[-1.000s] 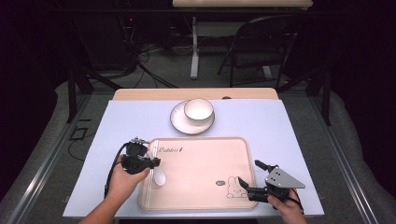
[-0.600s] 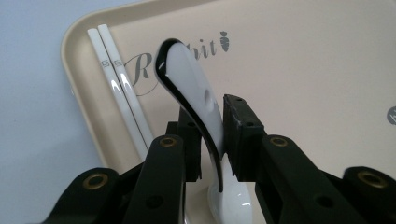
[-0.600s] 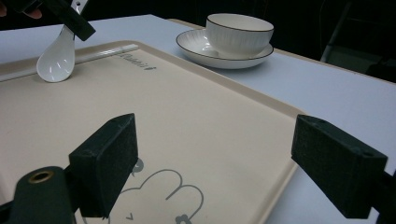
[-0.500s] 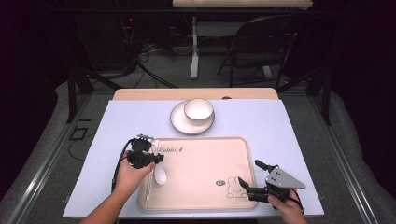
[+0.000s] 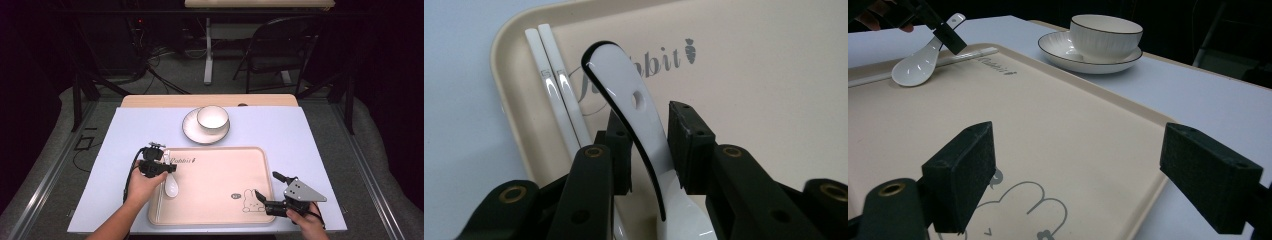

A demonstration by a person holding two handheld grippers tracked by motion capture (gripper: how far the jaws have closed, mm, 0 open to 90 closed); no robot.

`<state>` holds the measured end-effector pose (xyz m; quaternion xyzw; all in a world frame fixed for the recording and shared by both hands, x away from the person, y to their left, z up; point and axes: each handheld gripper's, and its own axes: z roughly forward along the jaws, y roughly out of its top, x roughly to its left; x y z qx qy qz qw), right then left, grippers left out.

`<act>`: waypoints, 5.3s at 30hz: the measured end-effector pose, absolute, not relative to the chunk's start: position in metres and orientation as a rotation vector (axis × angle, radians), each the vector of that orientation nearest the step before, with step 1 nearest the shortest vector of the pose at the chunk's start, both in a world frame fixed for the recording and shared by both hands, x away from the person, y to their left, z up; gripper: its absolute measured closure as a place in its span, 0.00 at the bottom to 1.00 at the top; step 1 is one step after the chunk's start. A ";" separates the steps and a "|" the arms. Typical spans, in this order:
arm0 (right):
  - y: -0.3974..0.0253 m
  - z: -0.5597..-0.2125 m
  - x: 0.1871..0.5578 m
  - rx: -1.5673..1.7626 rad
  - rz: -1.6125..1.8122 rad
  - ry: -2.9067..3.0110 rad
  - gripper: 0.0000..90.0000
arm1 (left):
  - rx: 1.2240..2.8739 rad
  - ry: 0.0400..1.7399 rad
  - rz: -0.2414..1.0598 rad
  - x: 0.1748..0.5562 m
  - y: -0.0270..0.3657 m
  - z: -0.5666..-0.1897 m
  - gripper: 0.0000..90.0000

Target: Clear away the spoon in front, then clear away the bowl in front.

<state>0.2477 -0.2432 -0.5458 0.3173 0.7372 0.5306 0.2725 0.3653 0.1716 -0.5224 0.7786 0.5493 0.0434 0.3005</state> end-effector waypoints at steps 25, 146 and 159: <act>-0.244 -0.545 0.248 0.847 1.429 1.983 0.16 | 2.042 1.492 0.137 0.380 0.161 -0.540 0.77; -0.246 -0.545 0.249 0.849 1.443 1.977 0.16 | 1.814 1.568 0.295 0.503 0.075 -0.494 0.41; -0.248 -0.546 0.249 0.865 1.443 1.977 0.16 | 1.814 1.592 0.282 0.514 0.071 -0.516 0.41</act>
